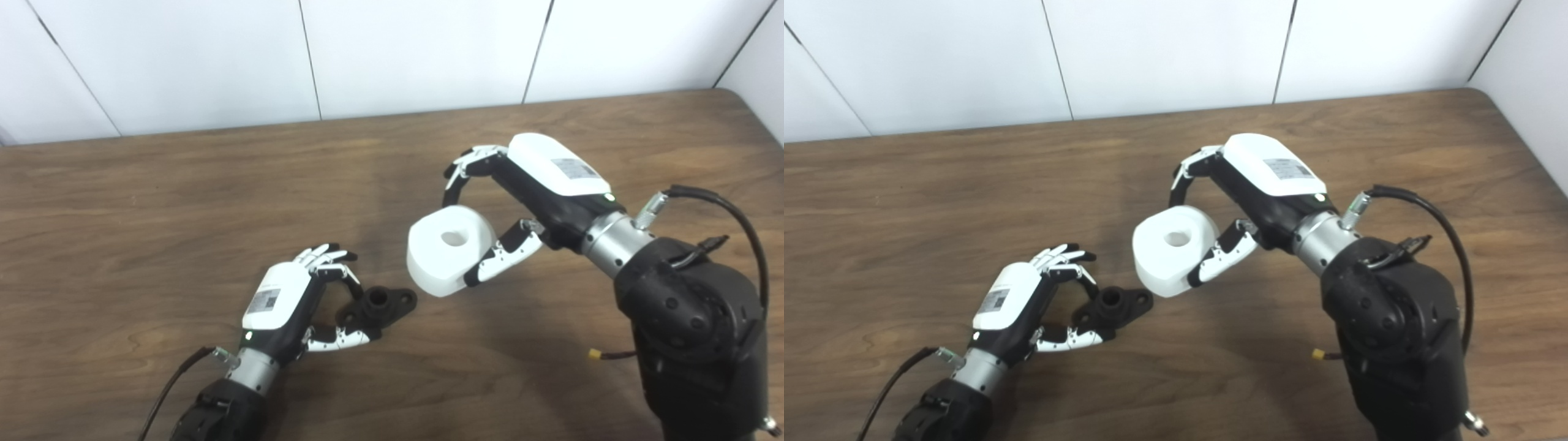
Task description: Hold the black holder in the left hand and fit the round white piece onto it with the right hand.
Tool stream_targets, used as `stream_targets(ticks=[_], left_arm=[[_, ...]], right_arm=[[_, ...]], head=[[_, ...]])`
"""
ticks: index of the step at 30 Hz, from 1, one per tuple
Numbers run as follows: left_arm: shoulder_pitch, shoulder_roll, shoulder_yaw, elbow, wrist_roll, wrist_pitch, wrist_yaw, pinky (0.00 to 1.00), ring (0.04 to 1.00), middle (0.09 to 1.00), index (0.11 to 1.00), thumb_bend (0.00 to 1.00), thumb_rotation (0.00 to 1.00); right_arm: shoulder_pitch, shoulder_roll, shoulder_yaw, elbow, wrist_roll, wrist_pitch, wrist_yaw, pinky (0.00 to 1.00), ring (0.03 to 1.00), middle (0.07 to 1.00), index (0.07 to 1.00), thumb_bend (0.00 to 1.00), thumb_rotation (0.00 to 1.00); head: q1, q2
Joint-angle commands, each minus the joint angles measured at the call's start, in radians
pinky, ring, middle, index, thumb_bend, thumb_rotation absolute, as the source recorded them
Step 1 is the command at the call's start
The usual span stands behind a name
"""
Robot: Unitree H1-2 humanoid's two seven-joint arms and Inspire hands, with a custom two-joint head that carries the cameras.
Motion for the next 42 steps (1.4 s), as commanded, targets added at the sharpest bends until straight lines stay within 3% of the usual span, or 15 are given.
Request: stream_targets(ticks=[1, 14, 30, 42], left_arm=[[0.019, 0.002, -0.023, 0.018, 0.014, 0.037, -0.064, 0.91, 0.915, 0.827, 0.485, 0.52, 0.05], [0.011, -0.019, -0.044, 0.023, 0.034, 0.069, -0.064, 0.92, 0.918, 0.827, 0.486, 0.52, 0.05], [0.012, -0.036, -0.059, 0.030, 0.057, 0.077, -0.054, 0.90, 0.911, 0.828, 0.485, 0.52, 0.05], [0.009, -0.039, -0.060, 0.053, 0.054, 0.064, -0.042, 0.92, 0.915, 0.831, 0.485, 0.52, 0.05]], right_arm=[[-0.019, 0.011, 0.004, -0.032, -0.004, -0.026, -0.013, 0.81, 0.862, 0.775, 0.482, 0.53, 0.14], [0.015, 0.055, 0.032, 0.048, -0.005, -0.083, -0.079, 0.81, 0.878, 0.787, 0.483, 0.52, 0.14], [0.052, 0.064, 0.083, 0.201, -0.005, -0.174, -0.231, 0.83, 0.887, 0.794, 0.483, 0.52, 0.14], [0.036, 0.059, 0.082, 0.192, 0.001, -0.168, -0.257, 0.83, 0.888, 0.792, 0.483, 0.52, 0.14]], head=[[0.003, 0.002], [0.031, 0.000], [0.096, -0.001], [0.097, -0.013]])
